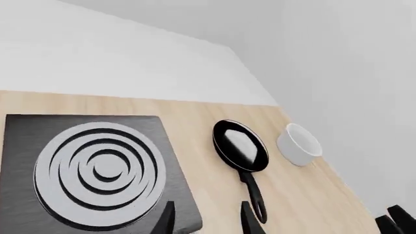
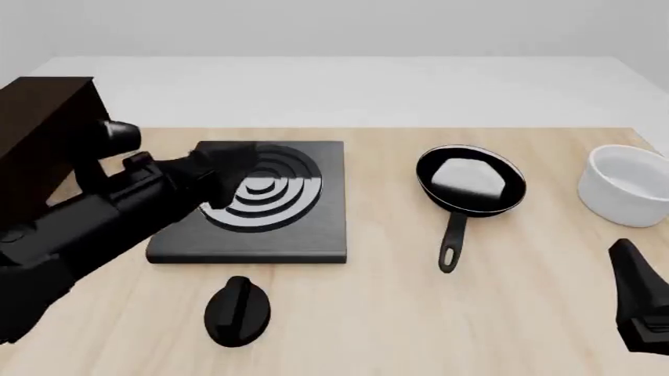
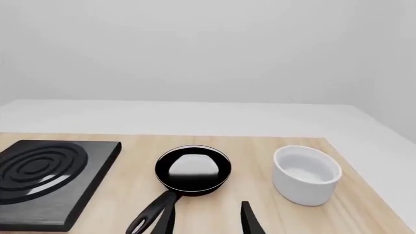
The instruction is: Put the frying pan on top of the cabinet.
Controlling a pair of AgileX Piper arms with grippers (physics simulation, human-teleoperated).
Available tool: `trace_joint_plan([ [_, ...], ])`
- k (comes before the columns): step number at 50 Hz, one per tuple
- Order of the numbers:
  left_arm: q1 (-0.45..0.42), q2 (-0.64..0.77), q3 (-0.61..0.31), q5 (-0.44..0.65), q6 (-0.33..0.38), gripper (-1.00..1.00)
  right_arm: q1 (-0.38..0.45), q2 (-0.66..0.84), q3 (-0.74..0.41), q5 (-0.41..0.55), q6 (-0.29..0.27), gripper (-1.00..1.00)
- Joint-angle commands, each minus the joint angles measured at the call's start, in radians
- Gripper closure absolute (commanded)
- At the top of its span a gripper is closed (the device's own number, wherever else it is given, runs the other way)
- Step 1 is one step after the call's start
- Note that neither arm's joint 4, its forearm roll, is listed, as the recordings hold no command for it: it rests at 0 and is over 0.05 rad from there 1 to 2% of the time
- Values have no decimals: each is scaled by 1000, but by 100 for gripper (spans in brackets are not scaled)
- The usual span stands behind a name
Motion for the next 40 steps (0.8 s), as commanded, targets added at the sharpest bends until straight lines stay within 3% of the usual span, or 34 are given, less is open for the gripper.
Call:
trace_joint_plan([
  [1, -158, 234, -129, -13, -178, -100, 7, -1, 2, -4, 0, -100],
  [8, -200, 323, -190, -20, -244, -100, 3, -1, -7, 3, 8, -100],
  [12, -279, 346, -190, -78, -315, -100, 2, -1, 3, -6, 11, -100],
  [27, -290, 525, -315, -86, -374, -100, 0, 0, -1, -4, 13, -100],
  [31, -335, 579, -309, -157, -436, -100, -1, 1, -4, -2, 15, -100],
  [40, -277, 715, -383, -176, -443, -100, -2, 2, -1, -6, 19, -100],
])
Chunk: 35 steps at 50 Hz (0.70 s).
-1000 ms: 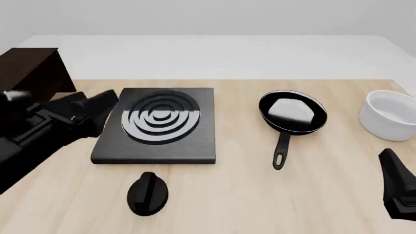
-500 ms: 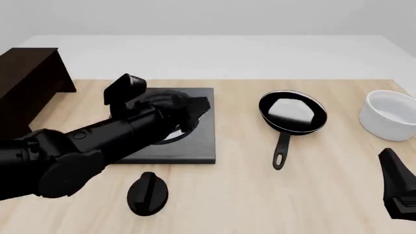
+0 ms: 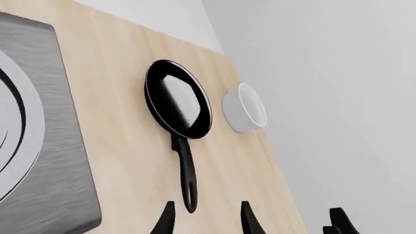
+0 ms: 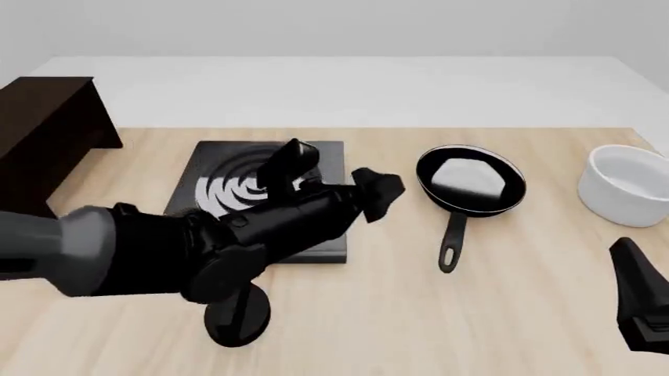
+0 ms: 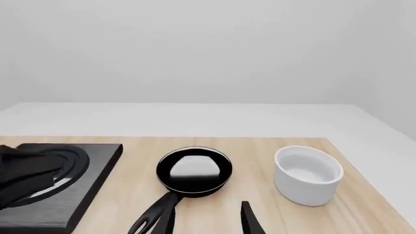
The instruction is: Put the frying pan on top of the cabinet.
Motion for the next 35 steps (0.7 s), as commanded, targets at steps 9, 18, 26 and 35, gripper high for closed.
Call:
trace_joint_plan([
  [9, 47, 226, -131, -24, -23, -100, -6, 1, 2, -3, 11, -100],
  [18, 59, 269, -160, -24, -8, -100, -8, -1, 3, -6, 17, -100],
  [26, 36, 325, -196, -23, -13, -100, -13, -1, -2, -3, 25, -100],
  [35, 27, 385, -241, -22, -15, -100, -14, -2, 2, -5, 29, -100],
])
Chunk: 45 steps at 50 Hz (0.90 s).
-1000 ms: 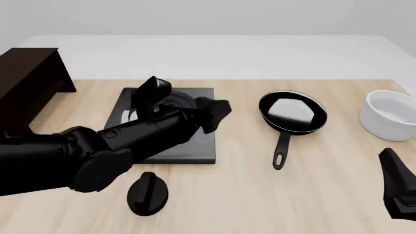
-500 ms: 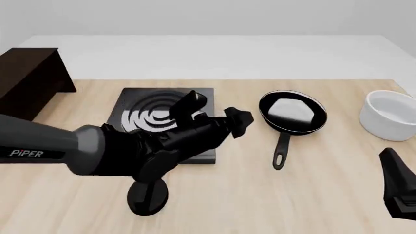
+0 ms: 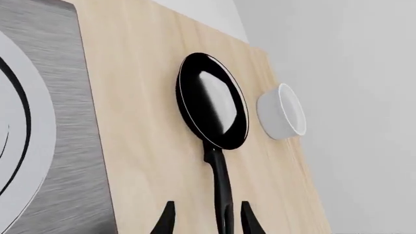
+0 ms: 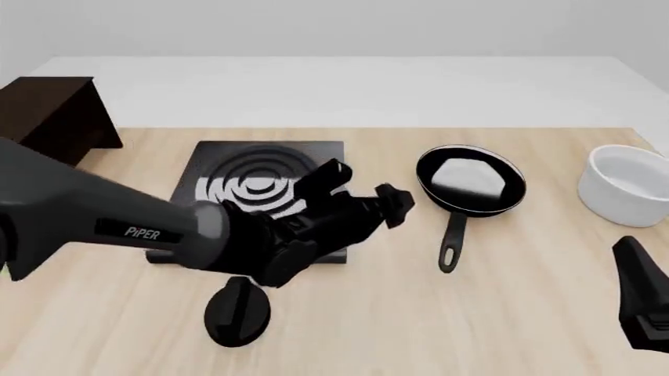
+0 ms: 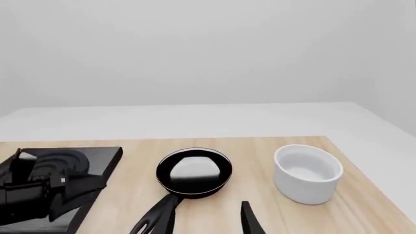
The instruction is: Put the frying pan on top of the cabinet.
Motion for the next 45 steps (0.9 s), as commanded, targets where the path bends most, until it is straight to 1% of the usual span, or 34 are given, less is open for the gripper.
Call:
trace_joint_plan([
  [1, -10, 81, -55, 0, -6, -100, -3, 0, 1, -1, 7, -100],
  [15, -30, 146, -101, -5, -18, -100, 1, 0, 0, 2, 4, -100],
  [30, -64, 158, -121, -12, -32, -100, 4, 4, 1, 1, 7, -100],
  [45, -56, 203, -168, -2, -30, -100, 3, 8, 0, -3, 13, -100],
])
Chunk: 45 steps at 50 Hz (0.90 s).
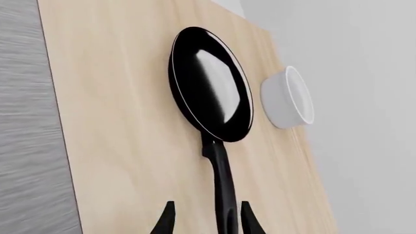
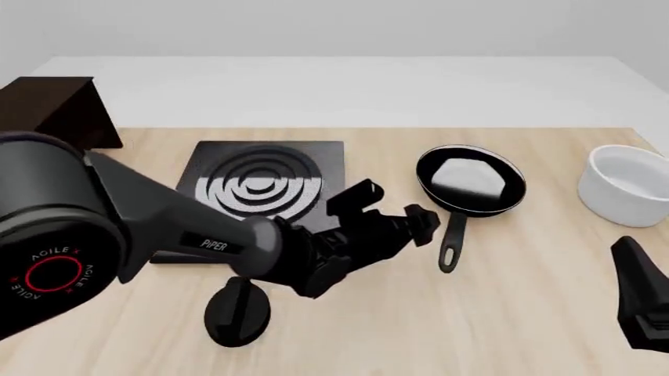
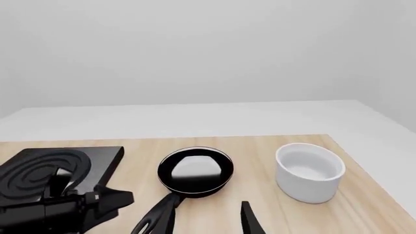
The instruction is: Put the frying pan on top of the cabinet.
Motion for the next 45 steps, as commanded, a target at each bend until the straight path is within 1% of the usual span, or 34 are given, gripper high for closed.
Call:
trace_joint_plan([
  [1, 2, 36, -35, 4, -2, -100, -1, 4, -1, -2, 4, -100],
  [16, -9, 80, -75, 7, -9, -100, -1, 6, 1, -5, 7, -100],
  [24, -16, 92, -87, 8, -3, -100, -3, 2, 1, -2, 10, -100],
  [32, -15, 117, -118, 25, 11, -100, -3, 4, 0, -2, 10, -100],
  [45, -34, 134, -144, 36, 11, -100, -3, 4, 0, -2, 9, -100],
])
